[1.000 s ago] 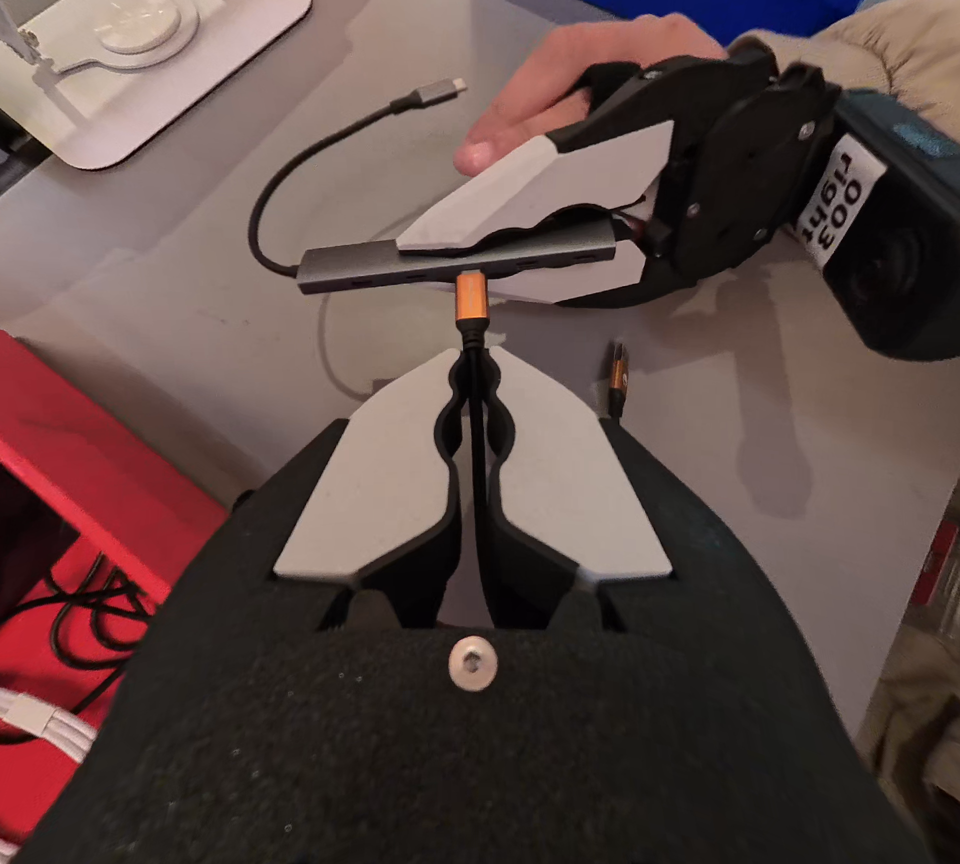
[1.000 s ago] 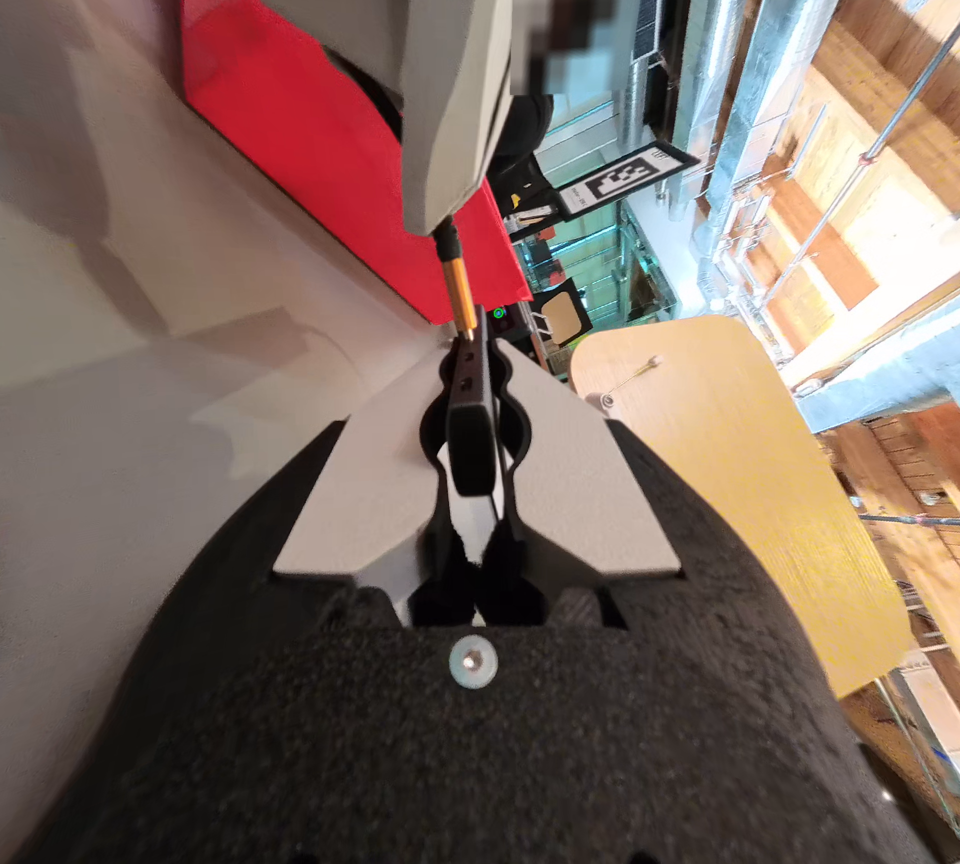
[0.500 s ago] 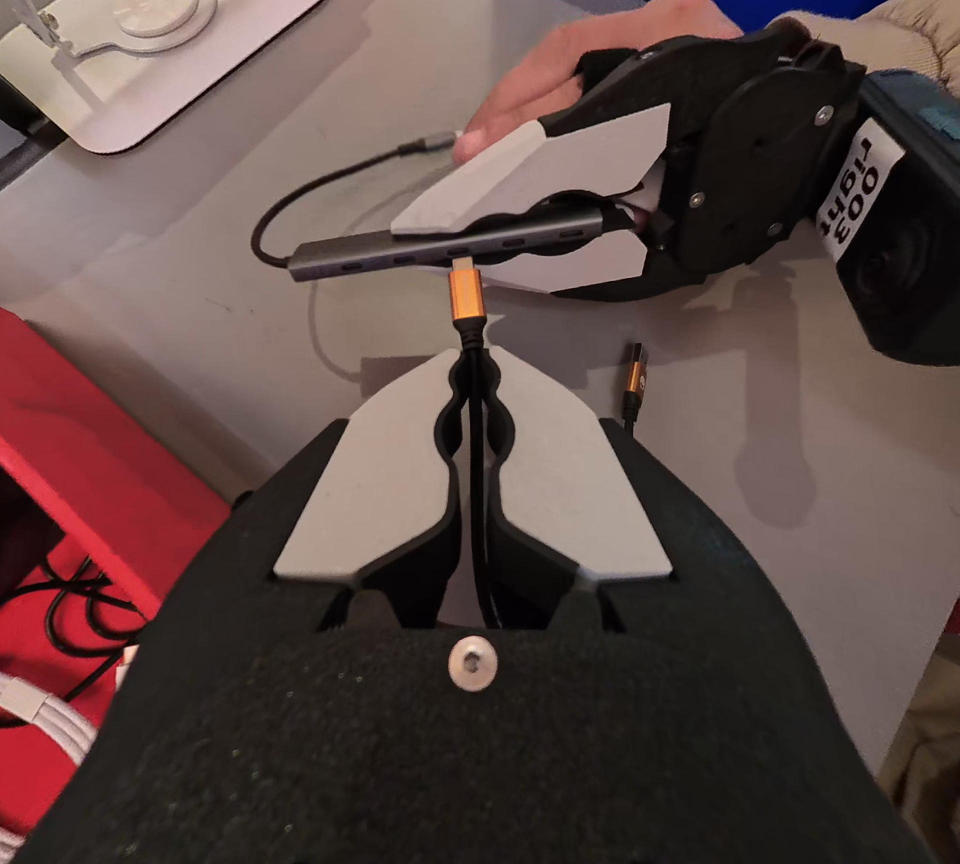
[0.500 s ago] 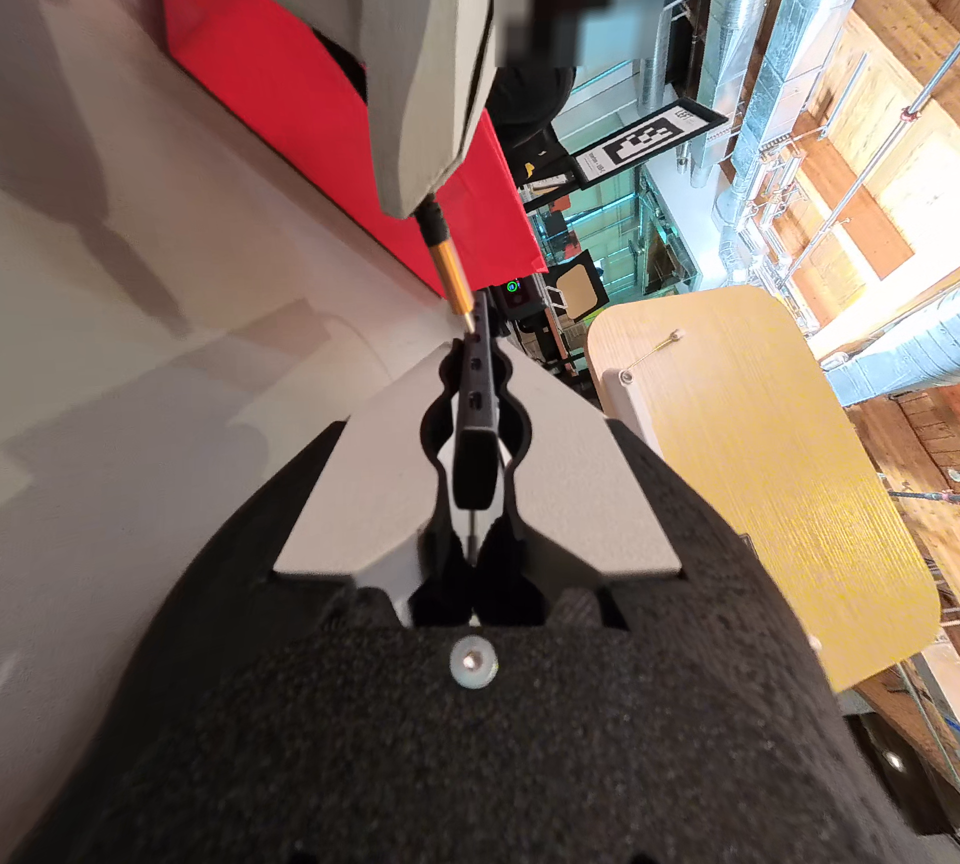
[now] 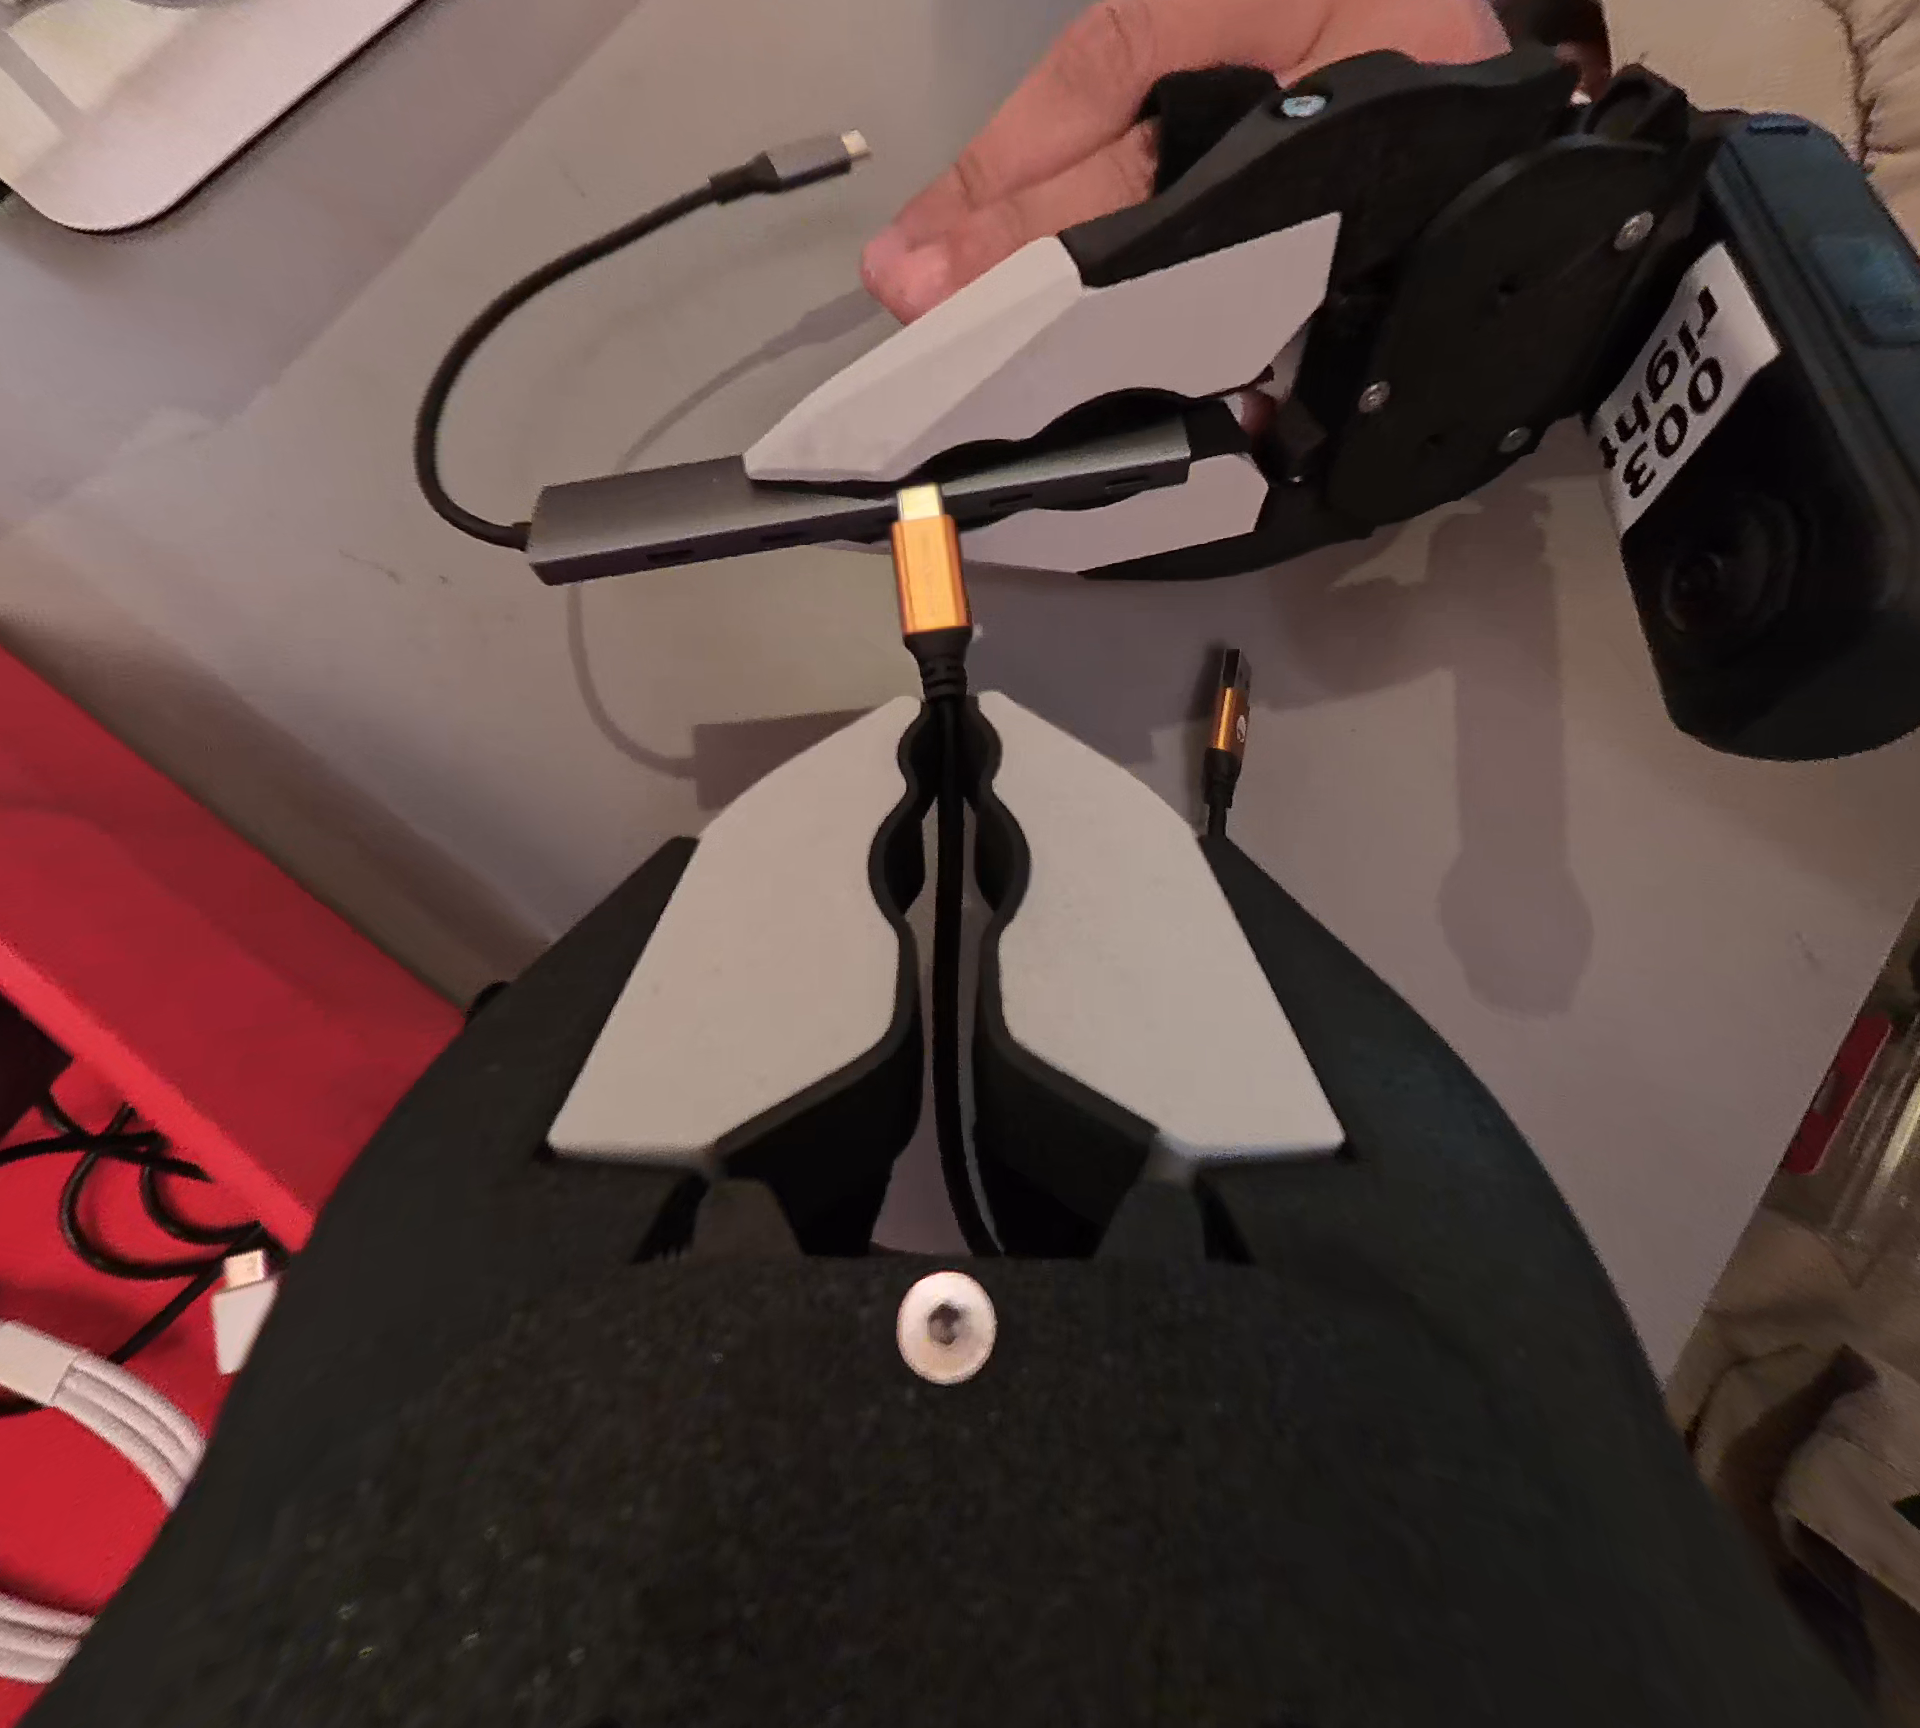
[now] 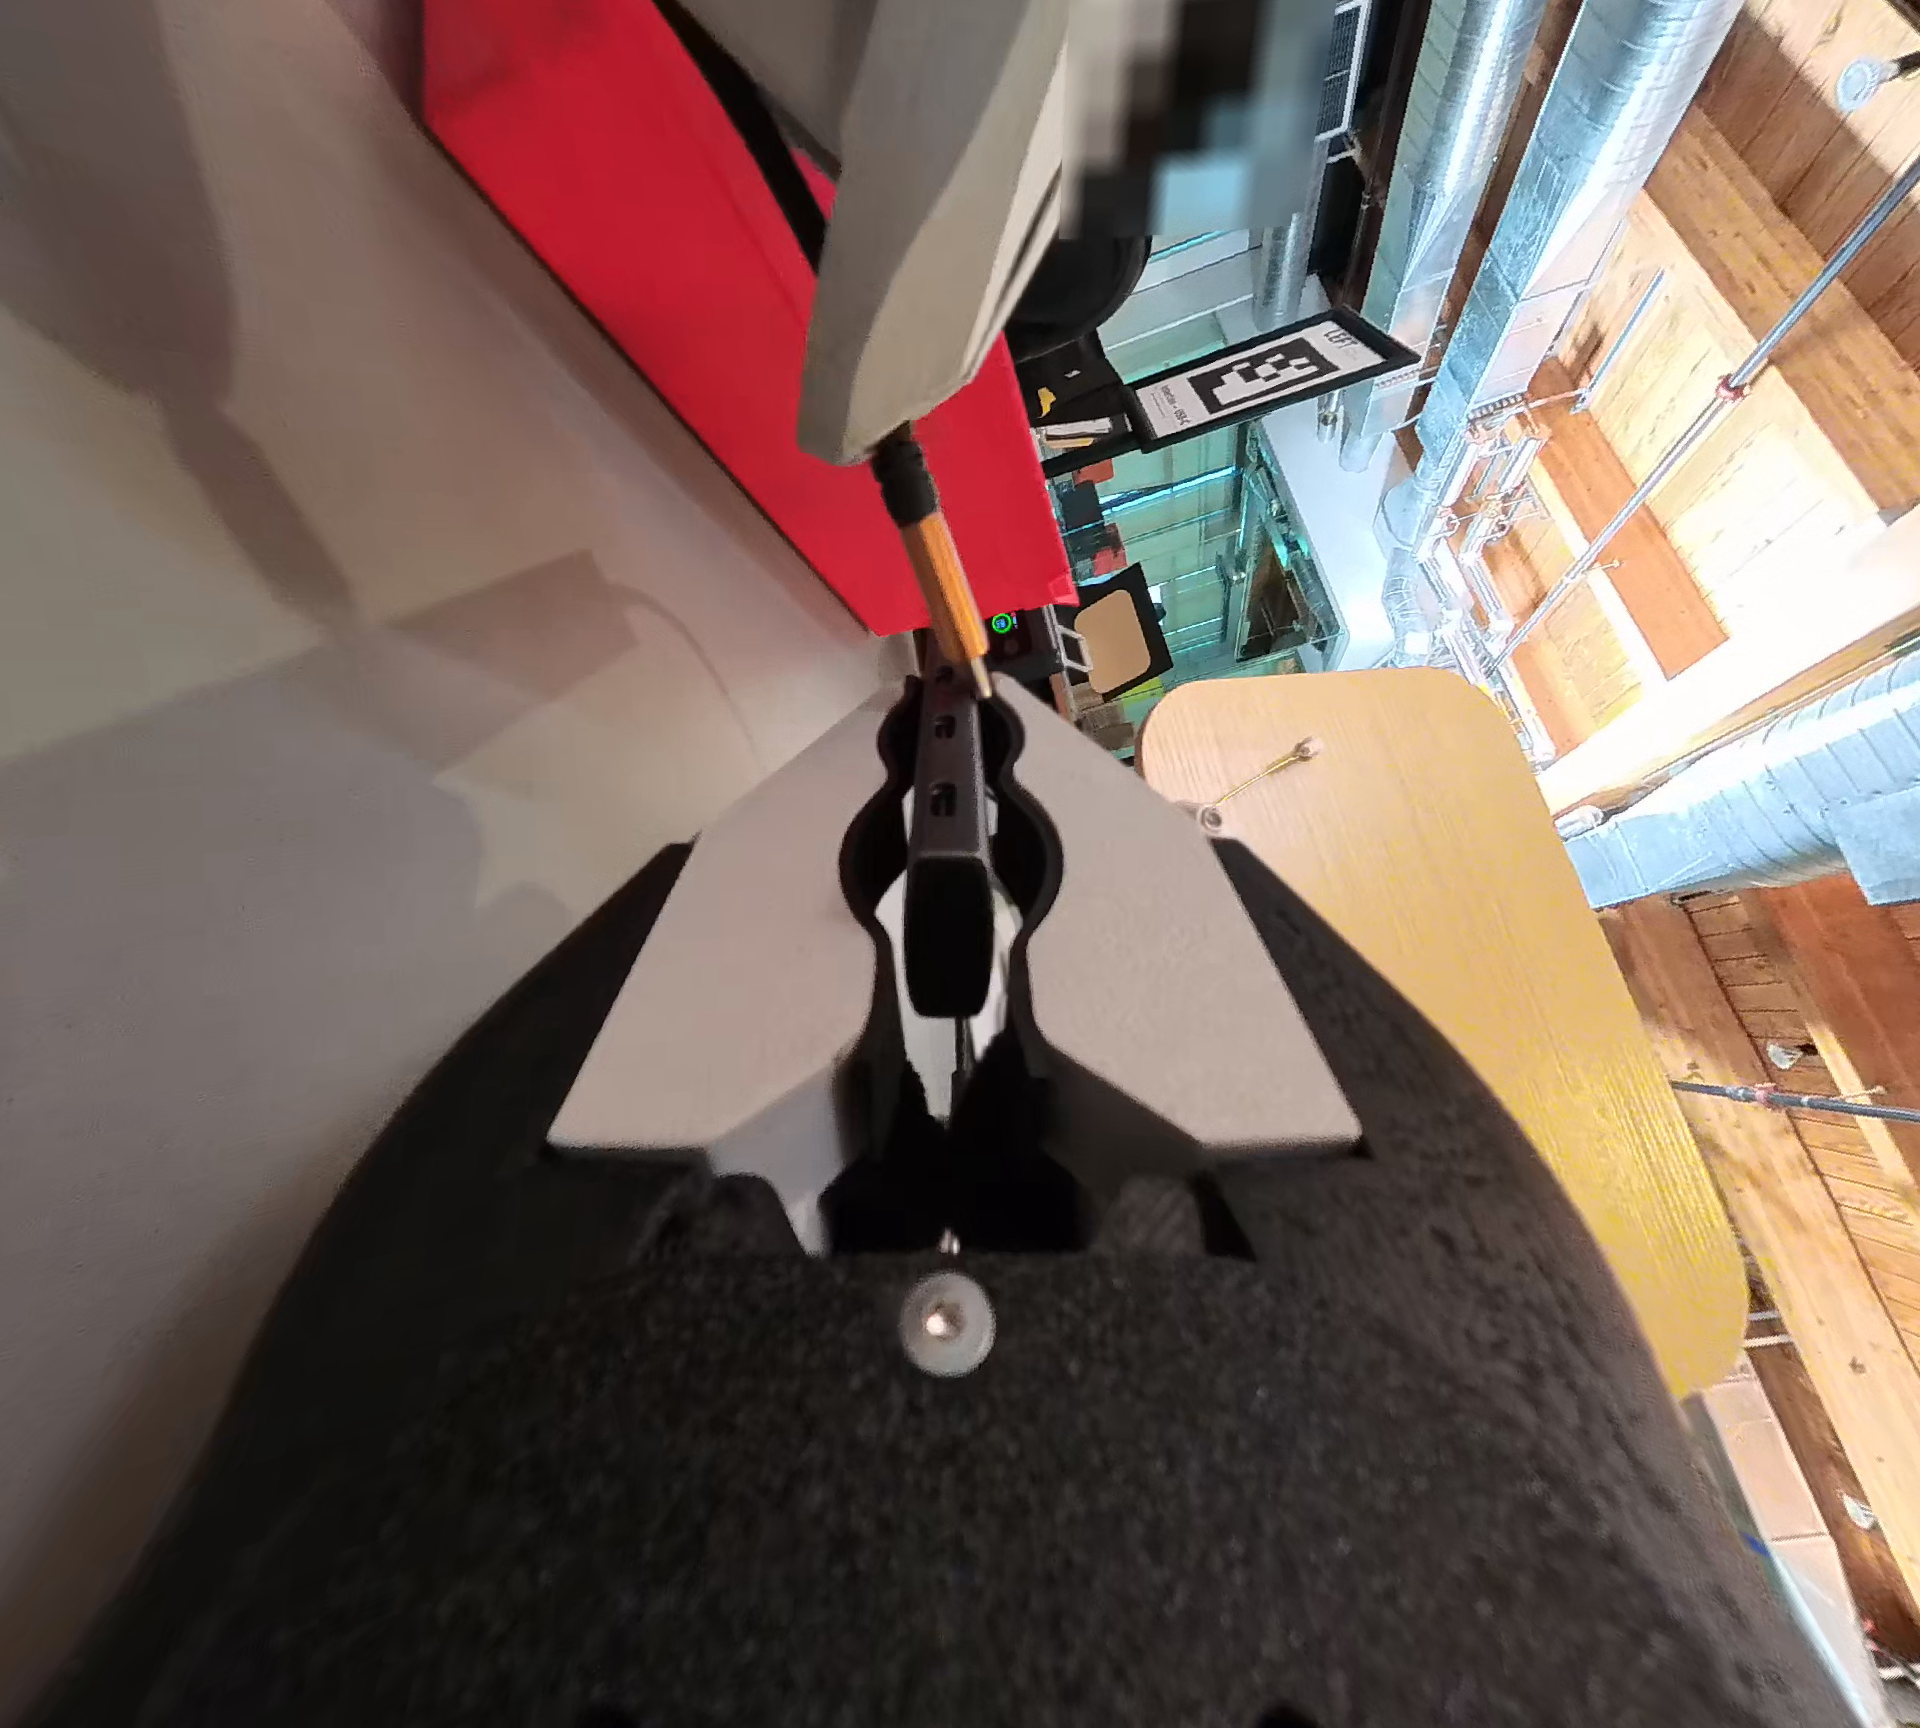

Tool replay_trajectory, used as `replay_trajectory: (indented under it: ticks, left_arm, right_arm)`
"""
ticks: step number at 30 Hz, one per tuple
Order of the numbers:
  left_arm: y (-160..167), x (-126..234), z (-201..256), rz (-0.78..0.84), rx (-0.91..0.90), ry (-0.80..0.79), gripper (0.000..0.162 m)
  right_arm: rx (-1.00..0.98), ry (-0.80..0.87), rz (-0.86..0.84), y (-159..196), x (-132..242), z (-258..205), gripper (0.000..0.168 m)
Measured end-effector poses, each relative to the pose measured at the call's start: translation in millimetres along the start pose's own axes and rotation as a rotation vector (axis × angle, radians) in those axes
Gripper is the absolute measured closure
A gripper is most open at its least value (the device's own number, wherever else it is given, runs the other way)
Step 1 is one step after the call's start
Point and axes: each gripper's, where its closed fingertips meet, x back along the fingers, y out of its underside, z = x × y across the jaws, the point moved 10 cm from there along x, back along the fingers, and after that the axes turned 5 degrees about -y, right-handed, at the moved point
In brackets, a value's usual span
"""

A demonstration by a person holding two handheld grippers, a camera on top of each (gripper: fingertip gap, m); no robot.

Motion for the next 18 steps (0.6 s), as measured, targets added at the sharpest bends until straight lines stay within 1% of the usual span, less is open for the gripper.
replay_trajectory:
  ticks: [5,18]
  left_arm:
    - [3.2,-1.0,-2.2,-0.019,0.011,-0.004,0.158]
    - [6.3,-2.6,-5.9,-0.016,0.023,0.003,0.158]
  right_arm:
    - [0.046,0.031,0.005,2.5,0.1,0.6,0.16]
    - [0.075,-0.001,0.006,2.2,-1.7,-4.5,0.16]
